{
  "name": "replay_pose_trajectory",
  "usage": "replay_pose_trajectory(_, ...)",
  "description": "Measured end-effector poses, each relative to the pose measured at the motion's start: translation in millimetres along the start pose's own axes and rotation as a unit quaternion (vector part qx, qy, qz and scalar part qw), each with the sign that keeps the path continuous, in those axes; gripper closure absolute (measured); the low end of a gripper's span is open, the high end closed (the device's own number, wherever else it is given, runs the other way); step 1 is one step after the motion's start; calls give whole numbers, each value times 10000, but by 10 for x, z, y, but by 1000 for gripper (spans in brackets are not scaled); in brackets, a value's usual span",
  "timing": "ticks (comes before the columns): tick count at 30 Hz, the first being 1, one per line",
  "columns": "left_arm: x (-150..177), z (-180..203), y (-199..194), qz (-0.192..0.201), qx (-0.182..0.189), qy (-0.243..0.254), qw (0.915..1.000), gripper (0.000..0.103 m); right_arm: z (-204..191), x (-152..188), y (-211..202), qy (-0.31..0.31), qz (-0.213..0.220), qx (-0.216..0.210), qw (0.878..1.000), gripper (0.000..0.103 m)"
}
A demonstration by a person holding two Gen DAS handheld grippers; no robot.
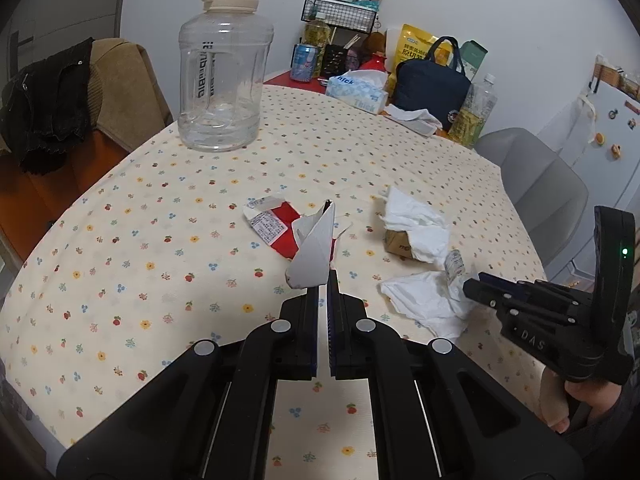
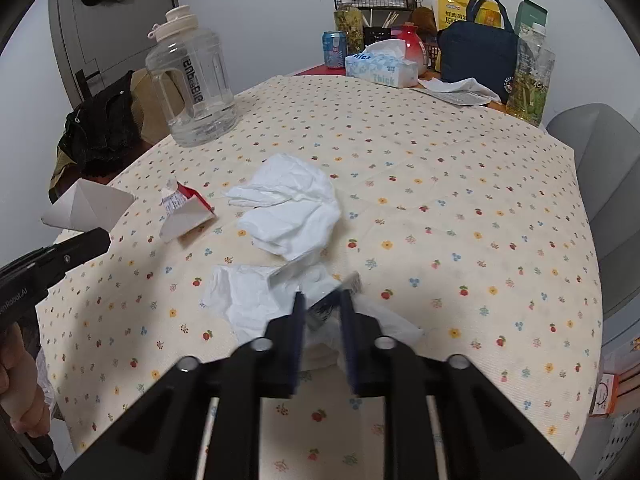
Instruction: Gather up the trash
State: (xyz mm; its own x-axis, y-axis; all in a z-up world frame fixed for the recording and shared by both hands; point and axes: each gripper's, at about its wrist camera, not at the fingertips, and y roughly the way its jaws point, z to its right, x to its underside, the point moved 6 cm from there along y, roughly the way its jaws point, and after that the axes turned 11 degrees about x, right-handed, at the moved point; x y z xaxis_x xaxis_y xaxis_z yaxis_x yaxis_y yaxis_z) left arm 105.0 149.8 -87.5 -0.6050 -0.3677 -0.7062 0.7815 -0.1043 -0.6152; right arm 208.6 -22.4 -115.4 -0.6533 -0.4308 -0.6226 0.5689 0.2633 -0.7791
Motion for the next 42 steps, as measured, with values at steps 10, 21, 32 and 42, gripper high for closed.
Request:
replay_pose_trajectory(10,-40,257,2,41,184,188,9996,99,235,-30,-332,227,289,15,9993,97)
replay_pose_trajectory(21,-17,99,-28,54,80,43,9999,99,-47,-56,-301,-8,387,-55,9992,21)
replay_pose_trajectory(32,14,14,-16,22,84,16,10000,99,-178,-6,-81,-385,168,22,9991,74)
replay_pose_trajectory(42,10,214,6,0,186,168,9997,99,12,-62,-513,-173,599,-52,9980,74)
